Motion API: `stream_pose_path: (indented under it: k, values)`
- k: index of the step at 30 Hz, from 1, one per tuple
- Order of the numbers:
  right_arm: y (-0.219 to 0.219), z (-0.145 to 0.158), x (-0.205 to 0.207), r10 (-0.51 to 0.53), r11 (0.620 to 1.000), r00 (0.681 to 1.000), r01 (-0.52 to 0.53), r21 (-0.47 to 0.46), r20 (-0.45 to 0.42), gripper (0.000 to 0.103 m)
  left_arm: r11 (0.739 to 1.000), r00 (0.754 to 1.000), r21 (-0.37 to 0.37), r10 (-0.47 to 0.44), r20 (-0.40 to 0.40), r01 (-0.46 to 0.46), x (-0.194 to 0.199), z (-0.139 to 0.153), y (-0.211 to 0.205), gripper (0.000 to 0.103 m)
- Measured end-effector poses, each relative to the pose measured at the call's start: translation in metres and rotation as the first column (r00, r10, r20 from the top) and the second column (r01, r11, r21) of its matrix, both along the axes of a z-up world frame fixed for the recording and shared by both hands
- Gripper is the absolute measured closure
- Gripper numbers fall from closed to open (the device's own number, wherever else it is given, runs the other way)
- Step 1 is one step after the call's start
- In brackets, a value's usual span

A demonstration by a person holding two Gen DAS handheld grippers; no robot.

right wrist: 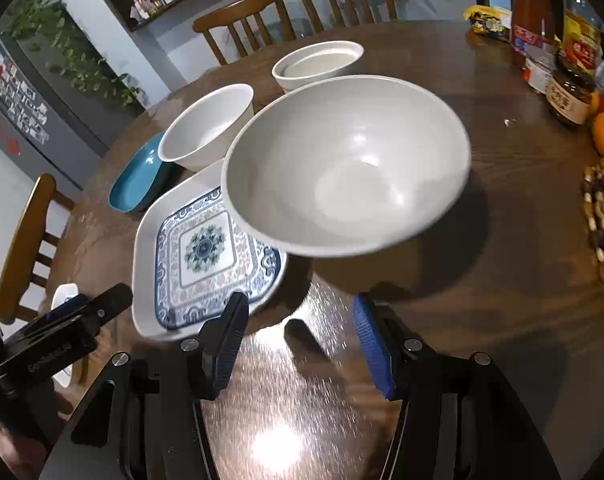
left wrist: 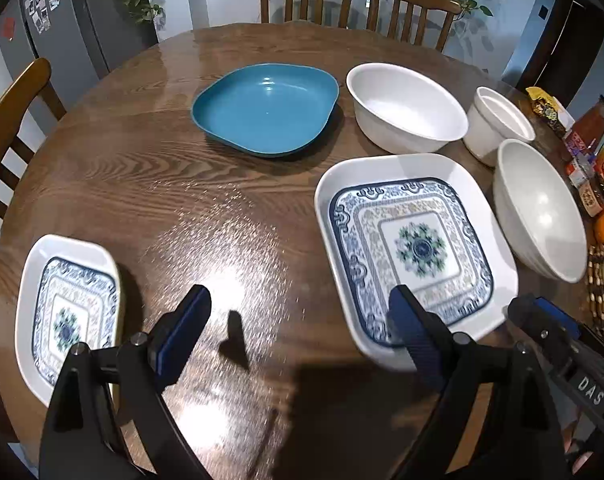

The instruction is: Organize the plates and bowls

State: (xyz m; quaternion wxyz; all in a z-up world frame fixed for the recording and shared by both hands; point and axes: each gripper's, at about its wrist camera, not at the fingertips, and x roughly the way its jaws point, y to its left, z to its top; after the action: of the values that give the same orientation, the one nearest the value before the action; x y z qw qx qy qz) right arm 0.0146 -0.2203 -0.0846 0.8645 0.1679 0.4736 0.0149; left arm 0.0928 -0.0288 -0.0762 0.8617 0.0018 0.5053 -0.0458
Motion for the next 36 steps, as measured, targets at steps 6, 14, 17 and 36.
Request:
stream_pose_path:
  k: [6,14,17,36]
  values:
    - [0.016,-0.007,0.012,0.02,0.999,1.0,-0.019,-0.032,0.018,0.049,1.0,0.999,0.003,-0.023,-0.029,0.023,0.014,-0.013,-0.005,0.02]
    - [0.029,-0.008,0.024,0.064,0.993,0.998,-0.062,-0.097,0.012,0.081,0.993,0.993,-0.001,-0.12,-0.015,0.12,0.019,-0.014,-0.013,0.075]
    - [0.033,-0.007,0.021,0.079,0.989,0.997,-0.079,-0.122,-0.004,0.087,0.991,0.991,-0.01,-0.13,-0.013,0.13,0.016,-0.015,-0.008,0.081]
    - [0.074,0.041,-0.037,0.195,0.976,0.979,-0.188,-0.11,0.057,0.087,0.998,0.99,-0.008,-0.067,0.128,0.069,-0.057,0.035,0.05,0.086]
